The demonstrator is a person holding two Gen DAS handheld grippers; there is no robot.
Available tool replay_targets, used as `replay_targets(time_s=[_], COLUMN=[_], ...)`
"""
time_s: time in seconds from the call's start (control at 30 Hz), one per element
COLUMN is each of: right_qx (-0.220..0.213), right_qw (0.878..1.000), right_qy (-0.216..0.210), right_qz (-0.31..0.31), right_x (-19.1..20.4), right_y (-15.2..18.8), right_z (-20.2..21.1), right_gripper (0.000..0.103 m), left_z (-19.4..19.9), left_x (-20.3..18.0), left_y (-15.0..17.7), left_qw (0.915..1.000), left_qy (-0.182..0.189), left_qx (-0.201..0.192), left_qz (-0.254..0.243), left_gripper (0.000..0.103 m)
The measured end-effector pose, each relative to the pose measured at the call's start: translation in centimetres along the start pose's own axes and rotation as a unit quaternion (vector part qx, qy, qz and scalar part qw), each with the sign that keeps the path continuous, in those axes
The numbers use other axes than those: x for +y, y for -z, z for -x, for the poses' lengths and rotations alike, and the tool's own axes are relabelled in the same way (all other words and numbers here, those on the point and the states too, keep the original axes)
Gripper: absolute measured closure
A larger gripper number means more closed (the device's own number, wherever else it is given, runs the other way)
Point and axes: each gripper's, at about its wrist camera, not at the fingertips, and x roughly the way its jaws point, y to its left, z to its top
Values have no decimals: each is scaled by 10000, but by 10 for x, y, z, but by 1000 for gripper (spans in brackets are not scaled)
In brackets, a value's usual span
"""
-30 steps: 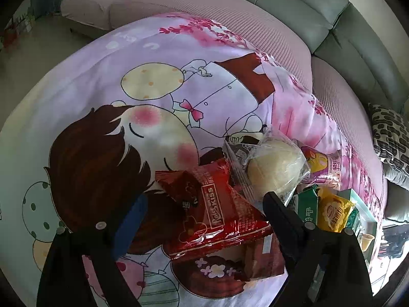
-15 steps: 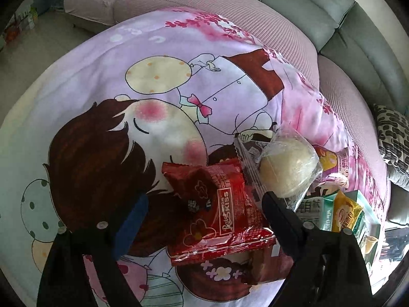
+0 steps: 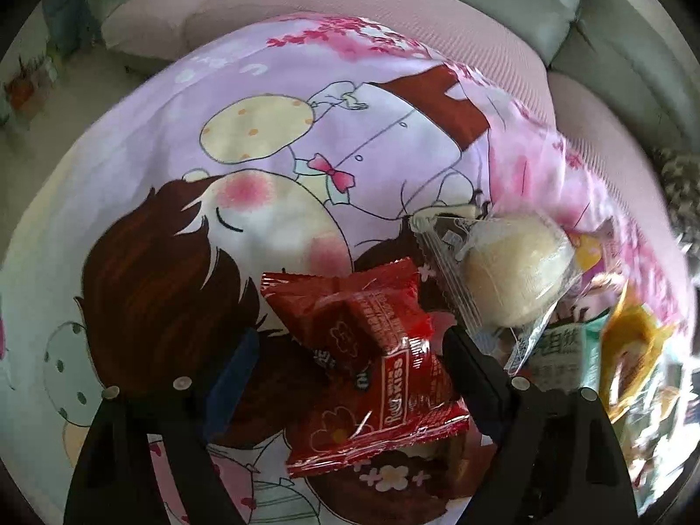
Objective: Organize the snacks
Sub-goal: 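Grasp the green bean-biscuit pack with the right tool while the left tool grasps the red packet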
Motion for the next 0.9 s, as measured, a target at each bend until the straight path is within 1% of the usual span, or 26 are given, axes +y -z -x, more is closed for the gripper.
replay_targets(time_s=[0.1,0.17,0.2,0.23,0.3,0.33,0.43,0.67,0.9], right_qx=[-17,-20,-27,-29,-36,-37,-55,-171,-153], right_qw=[10000,10000,10000,10000,10000,10000,10000,9998,9997], right_qy=[-29,-39,-41,-41,-47,-51,-64,-38,-143], right_qz=[-18,-25,-27,-29,-27,-28,-48,-13,-124], right_x=[-1,-1,-1,-1,-1,-1,-1,1,-2], right_y=[0,0,0,0,0,0,-1,0,0], right_z=[0,0,0,1,1,1,1,1,2], right_gripper=[74,74,74,74,74,74,74,74,74], left_z=[0,1,1,2,4,4,6,4,7], left_x=[1,2,3,5,7,7,8,3,3], left_y=[-2,-2,-3,-2,-2,-1,0,0,2], left_qw=[10000,10000,10000,10000,10000,10000,10000,9999,9998], left_qy=[42,16,-16,-34,-16,-15,-4,-36,-26], left_qx=[-5,-13,-25,-35,-40,-46,-73,-144,-156], left_qz=[32,72,70,64,70,67,49,-60,-106], left_gripper=[21,25,30,32,34,37,38,38,38])
